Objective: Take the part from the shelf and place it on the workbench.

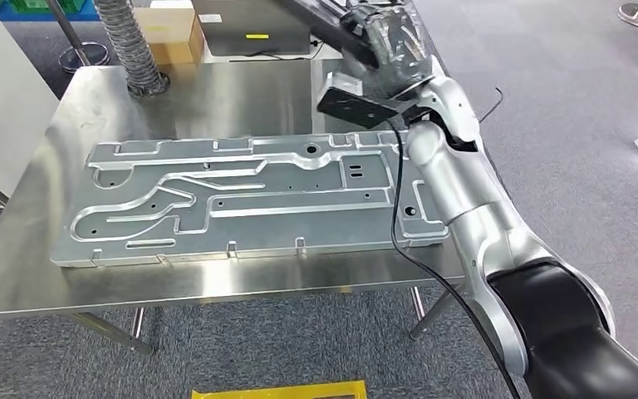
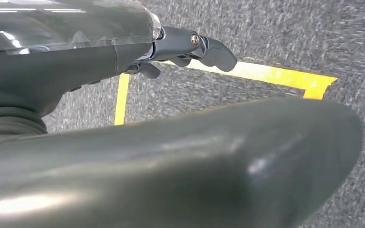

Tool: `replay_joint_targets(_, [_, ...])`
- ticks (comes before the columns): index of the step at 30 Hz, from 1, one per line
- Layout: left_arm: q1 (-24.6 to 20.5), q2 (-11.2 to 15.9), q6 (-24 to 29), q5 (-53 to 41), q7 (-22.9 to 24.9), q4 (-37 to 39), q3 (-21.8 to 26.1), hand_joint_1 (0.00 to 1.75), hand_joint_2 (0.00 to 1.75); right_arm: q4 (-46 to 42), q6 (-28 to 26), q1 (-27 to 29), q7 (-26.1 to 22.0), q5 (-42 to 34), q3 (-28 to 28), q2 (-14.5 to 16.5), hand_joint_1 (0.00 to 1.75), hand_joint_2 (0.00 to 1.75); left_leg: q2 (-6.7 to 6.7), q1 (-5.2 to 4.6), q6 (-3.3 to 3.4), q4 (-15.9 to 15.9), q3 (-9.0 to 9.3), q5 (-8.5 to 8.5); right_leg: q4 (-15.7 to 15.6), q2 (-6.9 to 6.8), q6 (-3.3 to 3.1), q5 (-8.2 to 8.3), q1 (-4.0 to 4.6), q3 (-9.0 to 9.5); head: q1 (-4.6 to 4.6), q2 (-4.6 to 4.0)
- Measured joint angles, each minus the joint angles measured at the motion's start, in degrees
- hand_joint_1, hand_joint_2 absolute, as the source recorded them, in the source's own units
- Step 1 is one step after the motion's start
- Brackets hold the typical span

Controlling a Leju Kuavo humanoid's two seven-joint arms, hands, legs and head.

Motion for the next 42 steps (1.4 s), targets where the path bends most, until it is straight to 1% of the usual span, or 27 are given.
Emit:
replay_joint_targets(2, [-0.2,0.0,0.0,-0.1,0.0,0.0,-0.1,0.00,0.00,4.2,-0.9,-1.3,2.2,6.1,4.4,1.0,1.75,1.75,0.05,0.06,-0.70,-0.3,0.13,0.00,-0.6,0.03,-0.28,0.00,0.05,0.20,-0.01,0.00])
replay_joint_targets(4, [-0.4,0.0,0.0,-0.2,-0.1,0.0,-0.2,0.00,0.00,7.8,-1.0,-1.9,4.0,10.9,8.4,2.2,1.75,1.75,0.14,0.04,-1.29,0.7,-0.12,-0.96,-1.5,-0.05,-0.70,0.25,-0.26,0.83,-0.01,0.00])
replay_joint_targets(5, [-0.4,0.1,0.0,-0.2,-0.1,0.0,-0.3,0.00,0.00,9.4,-1.1,-2.0,4.6,12.3,10.3,2.9,1.75,1.75,0.18,0.05,-1.54,2.9,-1.06,-2.23,-1.9,-0.12,-0.94,0.35,-0.41,1.15,-0.01,0.00])
replay_joint_targets(7, [-0.5,0.1,-0.1,-0.3,-0.1,0.0,-0.3,0.00,0.00,11.9,-1.1,-2.3,5.3,13.4,13.5,4.1,1.75,1.75,0.25,0.16,-1.91,9.9,-4.58,-5.42,-2.0,-0.19,-1.30,0.30,-0.33,1.37,-0.01,0.00])
replay_joint_targets(8, [-0.5,0.1,-0.1,-0.3,-0.1,0.0,-0.4,0.00,0.00,12.8,-1.0,-2.3,5.5,13.6,14.6,4.5,1.75,1.75,0.26,0.19,-2.04,13.2,-6.34,-6.38,-1.9,-0.19,-1.39,0.21,-0.26,1.38,-0.01,0.00])
replay_joint_targets(9, [-0.4,0.1,-0.1,-0.3,-0.1,0.0,-0.4,0.00,0.00,13.5,-1.0,-2.2,5.5,14.1,15.3,4.8,1.75,1.75,0.28,0.20,-2.15,14.7,-7.35,-6.30,-1.8,-0.21,-1.41,0.11,-0.24,1.40,-0.01,0.00])
replay_joint_targets(10, [-0.4,0.1,-0.1,-0.3,-0.1,0.0,-0.4,0.00,0.00,14.3,-0.8,-2.2,5.5,14.9,16.1,5.1,1.75,1.75,0.31,0.22,-2.22,14.1,-7.33,-5.16,-1.7,-0.22,-1.36,-0.02,-0.25,1.42,-0.01,0.00])
replay_joint_targets(12, [-0.4,0.1,0.0,-0.3,0.0,0.0,-0.4,0.00,0.00,15.6,-0.1,-2.3,5.6,17.6,17.8,6.1,1.75,1.75,0.40,0.32,-2.27,7.5,-4.54,-1.14,-1.2,-0.15,-1.10,-0.43,-0.32,1.45,0.00,0.00])
replay_joint_targets(13, [-0.4,0.1,0.0,-0.3,0.0,0.0,-0.4,0.00,0.00,16.3,0.2,-2.2,5.8,19.2,19.0,6.7,1.75,1.75,0.42,0.30,-2.20,4.0,-2.83,0.22,-0.9,0.00,-0.89,-0.66,-0.24,1.31,0.00,0.00])
replay_joint_targets(15, [-0.7,0.1,-0.1,-0.5,0.1,0.0,-0.5,0.00,0.00,17.4,0.4,-1.6,6.2,21.4,21.5,8.0,1.75,1.75,0.39,0.22,-1.67,0.5,-1.20,0.94,-0.3,0.36,-0.41,-0.88,-0.03,0.92,-0.01,0.00])
replay_joint_targets(17, [-0.9,0.1,-0.1,-0.6,0.1,0.0,-0.5,0.00,0.00,18.2,0.4,-0.5,6.5,22.3,23.4,9.1,1.75,1.75,0.30,0.16,-0.90,0.3,-1.20,0.81,-0.2,0.49,0.09,-0.89,0.05,0.72,-0.01,0.00])
replay_joint_targets(19, [-1.0,0.0,-0.2,-0.7,0.2,0.0,-0.6,0.00,0.00,18.9,0.4,0.2,6.5,22.5,24.5,9.7,1.75,1.75,0.26,0.28,-0.21,0.1,-1.13,0.96,1.0,0.36,0.77,-1.89,-0.12,0.27,-0.01,0.00])
replay_joint_targets(20, [-1.0,-0.1,-0.2,-0.8,0.3,0.0,-0.6,0.00,0.00,19.3,0.4,0.4,6.5,22.4,24.8,9.9,1.75,1.75,0.26,0.36,0.11,0.0,-1.08,1.02,3.1,0.29,1.13,-3.18,-0.24,-0.63,-0.01,0.00])
replay_joint_targets(22, [-1.0,-0.1,-0.2,-1.0,0.4,0.0,-0.6,0.00,0.00,19.9,0.7,0.7,6.1,21.8,25.1,9.9,1.75,1.75,0.26,0.34,0.50,0.0,-1.05,0.99,10.2,0.16,1.66,-6.67,-0.46,-3.98,0.00,0.00])
replay_joint_targets(23, [-1.0,-0.1,-0.2,-1.2,0.4,0.0,-0.6,0.00,0.00,20.2,0.9,1.1,5.9,21.4,25.2,10.0,1.75,1.75,0.25,0.31,0.57,0.0,-1.02,0.97,13.8,0.13,1.80,-7.89,-0.53,-5.74,0.00,0.00])
replay_joint_targets(24, [-1.0,-0.1,-0.2,-1.2,0.5,0.0,-0.7,0.00,0.00,20.6,1.2,1.6,5.7,21.2,25.2,9.9,1.75,1.75,0.22,0.28,0.58,0.0,-0.99,0.95,15.8,0.11,1.82,-8.20,-0.56,-6.81,0.00,0.00])
replay_joint_targets(25, [-1.0,-0.1,-0.2,-1.3,0.5,0.0,-0.7,0.00,0.00,20.9,1.5,2.2,5.8,20.9,25.3,9.9,1.75,1.75,0.19,0.23,0.58,0.0,-0.94,0.94,15.6,0.10,1.69,-7.44,-0.54,-6.86,0.00,0.00])
replay_joint_targets(26, [-1.0,-0.1,-0.2,-1.4,0.5,0.0,-0.8,0.00,0.00,21.3,1.7,2.6,5.9,20.8,25.3,9.9,1.75,1.75,0.16,0.15,0.56,0.0,-0.87,0.92,13.2,0.10,1.39,-5.79,-0.46,-5.79,0.00,0.00])
replay_joint_targets(28, [-1.0,-0.3,-0.2,-1.6,0.5,0.0,-1.1,0.00,0.00,21.9,1.9,2.9,6.1,20.2,25.3,9.9,1.75,1.75,0.16,-0.08,0.45,0.0,-0.79,0.86,5.1,0.06,0.35,-2.16,-0.07,-1.94,0.00,0.00])
replay_joint_targets(30, [-1.1,-0.4,-0.1,-1.8,0.5,0.0,-1.5,0.00,0.00,22.5,1.8,3.1,6.2,19.6,25.3,9.9,1.75,1.75,0.24,-0.15,0.10,0.0,-0.78,0.81,0.2,-0.10,-0.39,-0.68,0.39,0.38,0.00,0.00])
replay_joint_targets(33, [-1.2,-0.5,-0.1,-2.1,0.4,0.0,-1.9,0.00,0.00,23.3,1.4,4.0,7.0,19.2,25.2,9.7,1.75,1.75,0.33,-0.03,-0.78,-0.3,-0.54,0.75,-1.0,-0.25,-0.83,-0.40,0.49,0.97,0.00,0.00])
replay_joint_targets(35, [-1.3,-0.4,-0.1,-2.3,0.4,0.0,-2.0,0.00,0.00,23.8,1.0,4.6,7.5,19.0,25.1,9.5,1.75,1.75,0.35,-0.08,-1.23,1.7,-1.25,-0.81,-2.1,-0.36,-1.32,0.10,0.07,1.64,0.00,0.00])
replay_joint_targets(38, [-1.4,-0.4,0.0,-2.4,0.4,0.0,-2.1,0.00,0.00,24.5,0.1,5.5,7.9,18.4,24.7,9.3,1.75,1.75,0.37,0.10,-1.73,12.0,-5.88,-5.80,-2.6,-0.37,-1.72,0.30,-0.08,1.95,-0.01,0.00])
replay_joint_targets(39, [-1.4,-0.4,0.0,-2.4,0.4,0.0,-2.1,0.00,0.00,24.8,-0.1,6.0,8.0,18.1,24.4,9.2,1.75,1.75,0.37,0.17,-1.91,14.6,-7.14,-6.46,-2.5,-0.35,-1.71,0.25,-0.07,1.96,-0.01,0.00])
replay_joint_targets(40, [-1.4,-0.4,0.1,-2.4,0.4,0.0,-2.1,0.00,0.00,25.0,-0.5,6.5,8.1,17.7,24.0,9.0,1.75,1.75,0.39,0.22,-2.06,15.1,-7.47,-6.02,-2.4,-0.32,-1.65,0.18,-0.09,1.96,-0.01,0.00])
replay_joint_targets(41, [-1.4,-0.4,0.2,-2.4,0.4,0.0,-2.1,0.00,0.00,25.3,-0.9,7.0,8.1,17.5,23.6,8.8,1.75,1.75,0.41,0.28,-2.17,13.2,-6.57,-4.49,-2.2,-0.28,-1.51,0.05,-0.15,1.96,0.00,0.00])
replay_joint_targets(42, [-1.4,-0.4,0.3,-2.4,0.4,0.0,-2.2,0.00,0.00,25.5,-1.4,7.4,8.1,17.2,23.1,8.6,1.75,1.75,0.45,0.37,-2.25,9.4,-4.78,-2.38,-1.8,-0.24,-1.30,-0.17,-0.24,1.95,0.00,0.00])
